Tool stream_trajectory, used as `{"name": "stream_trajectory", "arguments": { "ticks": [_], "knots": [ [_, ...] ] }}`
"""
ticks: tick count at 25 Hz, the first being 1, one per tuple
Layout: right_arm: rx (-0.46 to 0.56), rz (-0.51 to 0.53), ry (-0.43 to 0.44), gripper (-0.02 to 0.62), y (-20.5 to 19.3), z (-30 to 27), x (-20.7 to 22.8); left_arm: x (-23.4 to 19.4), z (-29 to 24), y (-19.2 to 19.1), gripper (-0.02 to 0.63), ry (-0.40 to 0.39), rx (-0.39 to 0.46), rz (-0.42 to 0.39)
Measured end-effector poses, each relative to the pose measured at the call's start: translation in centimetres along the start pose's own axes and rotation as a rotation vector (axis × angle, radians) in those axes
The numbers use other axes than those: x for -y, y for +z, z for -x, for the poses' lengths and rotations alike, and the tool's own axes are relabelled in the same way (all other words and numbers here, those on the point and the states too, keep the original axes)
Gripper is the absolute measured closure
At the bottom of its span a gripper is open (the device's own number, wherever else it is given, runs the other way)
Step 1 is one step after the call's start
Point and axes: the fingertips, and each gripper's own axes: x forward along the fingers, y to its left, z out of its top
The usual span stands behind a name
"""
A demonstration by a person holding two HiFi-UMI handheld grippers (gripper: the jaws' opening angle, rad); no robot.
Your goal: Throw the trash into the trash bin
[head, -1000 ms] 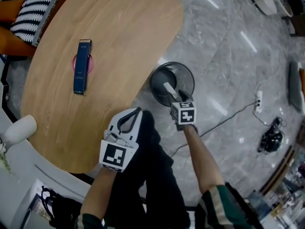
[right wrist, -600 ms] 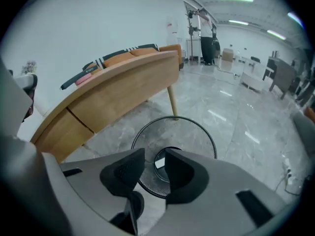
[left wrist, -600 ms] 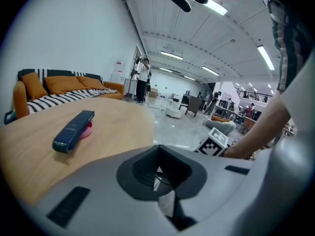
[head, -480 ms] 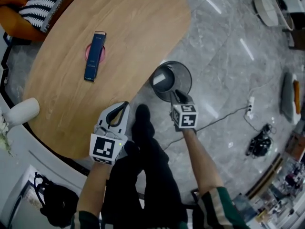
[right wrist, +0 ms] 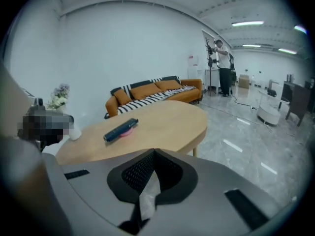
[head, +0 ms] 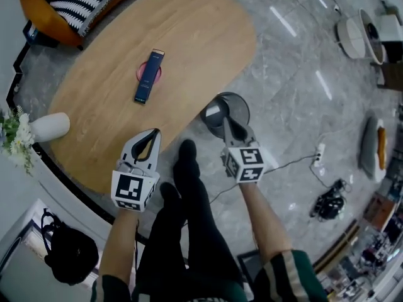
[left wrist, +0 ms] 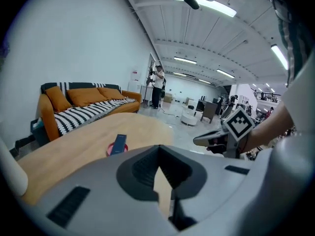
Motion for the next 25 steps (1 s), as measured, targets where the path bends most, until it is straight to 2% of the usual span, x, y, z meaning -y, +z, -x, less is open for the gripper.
{"name": "stream_trajectory", "arguments": {
  "ticks": [4,7,13,17,25],
  "knots": [
    [0.071,0.082,0.087,0.595,5.0,1.7,-4.5,-1.8,2.2,1.8,0.606,0.062,0.024,0.037],
    [0.073,0.133,0.125,0.595,7.5,2.6,-7.5,-3.0,3.2,2.0,0.606,0.093,0.028,0.056],
    [0.106,0.144,0.219,0.595,8.4,0.3,-11.3,-5.1,5.2,1.9,0.606,0.16,0.032,0.092],
    [0.073,0.147,0.28,0.594,9.2,-1.3,-14.6,-5.7,6.8,1.5,0.606,0.194,0.032,0.115],
    [0.021,0.209,0.346,0.594,8.7,-4.5,-19.3,-7.8,9.5,-0.6,0.606,0.284,0.028,0.182]
  ]
}}
